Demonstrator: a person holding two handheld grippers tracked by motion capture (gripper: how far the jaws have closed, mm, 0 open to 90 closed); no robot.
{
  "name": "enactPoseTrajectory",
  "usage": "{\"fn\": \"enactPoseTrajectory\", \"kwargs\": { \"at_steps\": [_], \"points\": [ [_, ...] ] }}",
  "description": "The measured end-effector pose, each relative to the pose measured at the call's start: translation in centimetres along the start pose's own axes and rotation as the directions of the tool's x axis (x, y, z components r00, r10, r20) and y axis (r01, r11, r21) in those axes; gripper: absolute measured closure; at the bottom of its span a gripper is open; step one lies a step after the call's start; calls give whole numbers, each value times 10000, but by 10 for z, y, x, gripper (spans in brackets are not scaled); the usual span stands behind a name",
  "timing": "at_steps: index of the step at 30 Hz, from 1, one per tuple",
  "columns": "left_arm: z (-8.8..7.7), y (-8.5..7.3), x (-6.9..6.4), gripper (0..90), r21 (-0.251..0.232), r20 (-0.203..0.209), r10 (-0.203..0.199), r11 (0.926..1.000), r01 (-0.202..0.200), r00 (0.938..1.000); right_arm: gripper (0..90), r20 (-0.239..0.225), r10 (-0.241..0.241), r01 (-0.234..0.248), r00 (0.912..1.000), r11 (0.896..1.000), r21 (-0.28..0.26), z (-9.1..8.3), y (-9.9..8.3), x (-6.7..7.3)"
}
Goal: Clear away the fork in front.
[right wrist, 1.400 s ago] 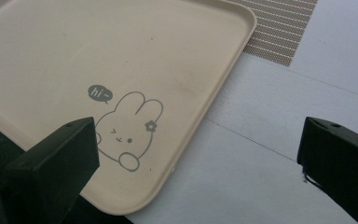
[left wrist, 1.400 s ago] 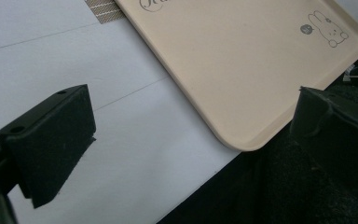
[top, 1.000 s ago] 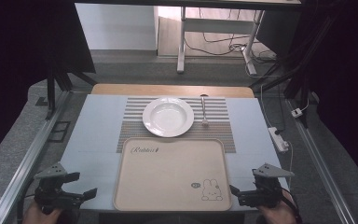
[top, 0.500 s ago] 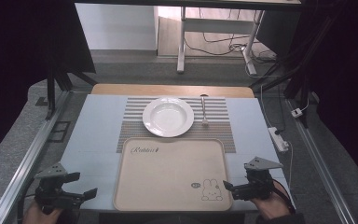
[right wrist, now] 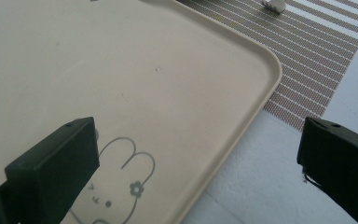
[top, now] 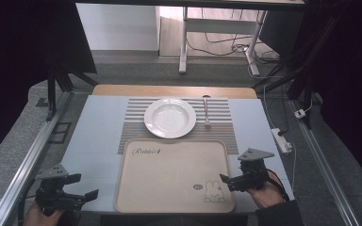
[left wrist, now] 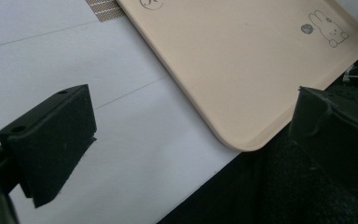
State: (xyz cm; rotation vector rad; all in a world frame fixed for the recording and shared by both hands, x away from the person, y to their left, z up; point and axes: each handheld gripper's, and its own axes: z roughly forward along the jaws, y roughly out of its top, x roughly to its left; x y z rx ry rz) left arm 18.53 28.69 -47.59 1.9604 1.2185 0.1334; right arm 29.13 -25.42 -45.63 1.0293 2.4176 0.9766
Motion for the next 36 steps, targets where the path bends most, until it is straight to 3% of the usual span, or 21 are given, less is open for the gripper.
{"fn": "enactPoseTrajectory", "kwargs": {
  "at_steps": [11,23,28,29,36],
  "points": [
    [0,0,1,5,13,-15,-50,10000,50,10000,0,234,-659,647,9976,9966,505,27,22,-5],
    [1,0,1,4,33,-1,-62,10000,62,10000,0,732,-994,923,9924,9912,950,61,50,-25],
    [1,1,1,4,52,-8,-65,10000,65,10000,0,724,-1014,921,9922,9883,1218,71,59,-29],
    [1,1,1,5,59,-12,-67,10000,67,10000,0,932,-1154,1026,9889,9859,1323,76,64,-30],
    [1,1,1,5,74,0,-94,9999,94,10000,0,1213,-1518,1323,9809,9790,1551,93,78,-37]
  ]
}}
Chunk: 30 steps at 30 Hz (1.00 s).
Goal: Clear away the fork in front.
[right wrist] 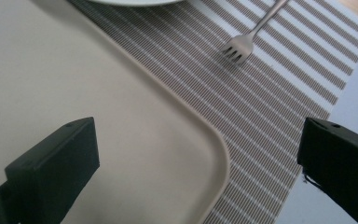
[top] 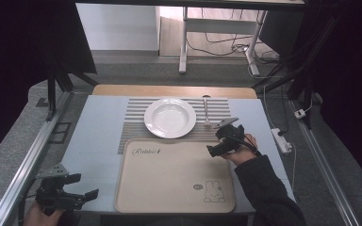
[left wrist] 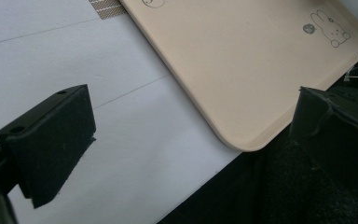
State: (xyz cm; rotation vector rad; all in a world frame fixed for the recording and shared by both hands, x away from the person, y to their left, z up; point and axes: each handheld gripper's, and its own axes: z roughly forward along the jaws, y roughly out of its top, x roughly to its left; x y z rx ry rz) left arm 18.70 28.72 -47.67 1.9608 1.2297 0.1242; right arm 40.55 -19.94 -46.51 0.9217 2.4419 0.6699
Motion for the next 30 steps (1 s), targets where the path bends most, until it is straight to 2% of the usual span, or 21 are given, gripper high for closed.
{"fn": "enactPoseTrajectory", "kwargs": {
  "at_steps": [6,10,16,20,24,27,30],
  "points": [
    [0,0,0,6,17,-7,-19,10000,19,10000,0,393,-215,210,9990,9997,118,15,14,-9],
    [0,0,1,6,33,13,-46,10000,46,10000,0,772,-605,592,9952,9981,184,27,23,-16],
    [0,0,1,6,36,24,-58,10000,58,10000,0,944,-979,941,9907,9946,432,42,29,-19],
    [0,0,1,6,37,35,-64,10000,64,10000,0,1056,-1662,1601,9804,9851,635,55,34,-16],
    [0,0,1,7,46,41,-73,10000,73,10000,42,1115,-2215,2123,9688,9732,886,65,37,-15],
    [1,0,1,7,56,43,-74,10000,74,10000,87,1293,-2641,2519,9558,9622,1036,72,37,-14],
    [1,0,1,8,63,42,-77,10000,76,10000,171,1465,-3035,2893,9415,9508,1105,77,38,-14]
  ]
}}
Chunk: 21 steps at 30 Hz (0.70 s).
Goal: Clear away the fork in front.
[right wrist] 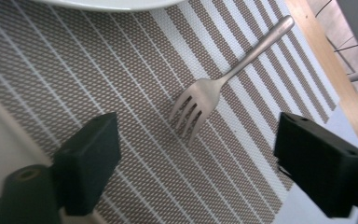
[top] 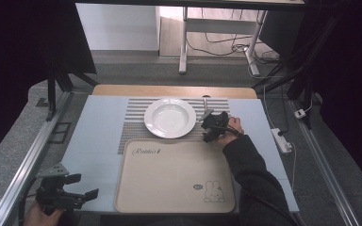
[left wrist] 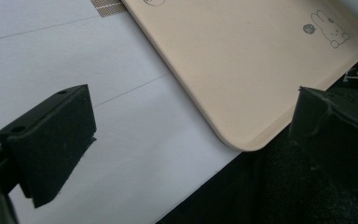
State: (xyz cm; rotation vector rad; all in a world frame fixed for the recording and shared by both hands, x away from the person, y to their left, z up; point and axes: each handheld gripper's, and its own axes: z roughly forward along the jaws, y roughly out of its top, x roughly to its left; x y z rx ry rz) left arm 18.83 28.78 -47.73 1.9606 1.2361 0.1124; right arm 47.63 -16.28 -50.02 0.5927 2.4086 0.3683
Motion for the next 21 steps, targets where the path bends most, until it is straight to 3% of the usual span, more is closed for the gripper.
{"fn": "enactPoseTrajectory", "kwargs": {
  "at_steps": [6,9,13,15,17,18,20,21],
  "points": [
    [0,0,0,9,11,7,-5,10000,5,10000,387,87,-702,702,9975,9975,-12,7,1,1],
    [0,0,0,9,18,7,2,10000,-2,10000,496,306,-1318,1318,9908,9913,21,10,2,4],
    [0,0,0,10,17,8,5,10000,-5,10000,634,420,-1713,1709,9843,9852,137,11,4,9],
    [0,0,0,10,27,1,9,10000,-9,10000,750,481,-2258,2242,9730,9738,375,13,4,11],
    [0,0,0,10,25,-1,10,10000,-10,10000,776,544,-2320,2298,9712,9722,446,13,4,12],
    [0,0,0,10,30,-3,9,10000,-8,10000,821,753,-2653,2621,9612,9638,490,13,3,14],
    [0,0,0,10,35,-5,14,10000,-14,10000,870,701,-2829,2808,9566,9590,378,13,3,13],
    [0,0,0,11,37,-7,16,10000,-16,10000,876,1057,-2959,2925,9494,9551,464,11,3,15]
  ]
}}
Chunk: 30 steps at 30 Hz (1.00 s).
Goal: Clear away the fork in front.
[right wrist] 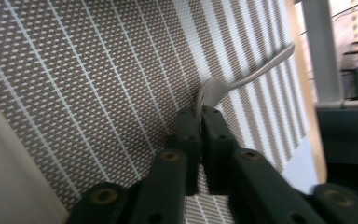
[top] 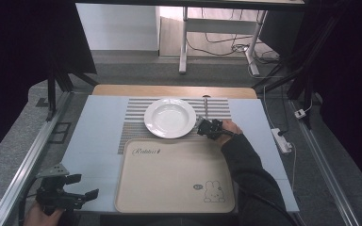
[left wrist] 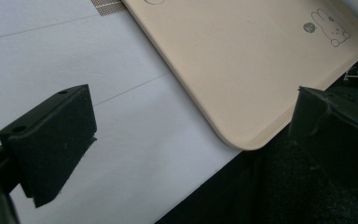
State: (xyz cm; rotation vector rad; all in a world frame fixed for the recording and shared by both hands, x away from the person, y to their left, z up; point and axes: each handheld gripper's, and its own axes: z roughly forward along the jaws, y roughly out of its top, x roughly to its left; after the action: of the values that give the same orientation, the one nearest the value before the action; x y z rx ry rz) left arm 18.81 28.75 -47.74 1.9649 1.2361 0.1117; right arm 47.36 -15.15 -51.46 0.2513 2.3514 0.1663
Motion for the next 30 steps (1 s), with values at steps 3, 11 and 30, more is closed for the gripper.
{"fn": "enactPoseTrajectory", "kwargs": {
  "at_steps": [3,11,30],
  "points": [
    [0,0,0,11,3,-9,6,10000,-6,10000,891,222,-117,119,9997,9999,-76,-2,0,1],
    [0,0,0,10,-11,-15,4,10000,-4,10000,898,-9,671,-671,9977,9969,-406,-11,-4,-5],
    [-2,2,-6,0,-530,163,717,9961,-707,9973,899,-2461,4119,-4680,8774,8479,-2493,-75,-37,-28]
  ]
}}
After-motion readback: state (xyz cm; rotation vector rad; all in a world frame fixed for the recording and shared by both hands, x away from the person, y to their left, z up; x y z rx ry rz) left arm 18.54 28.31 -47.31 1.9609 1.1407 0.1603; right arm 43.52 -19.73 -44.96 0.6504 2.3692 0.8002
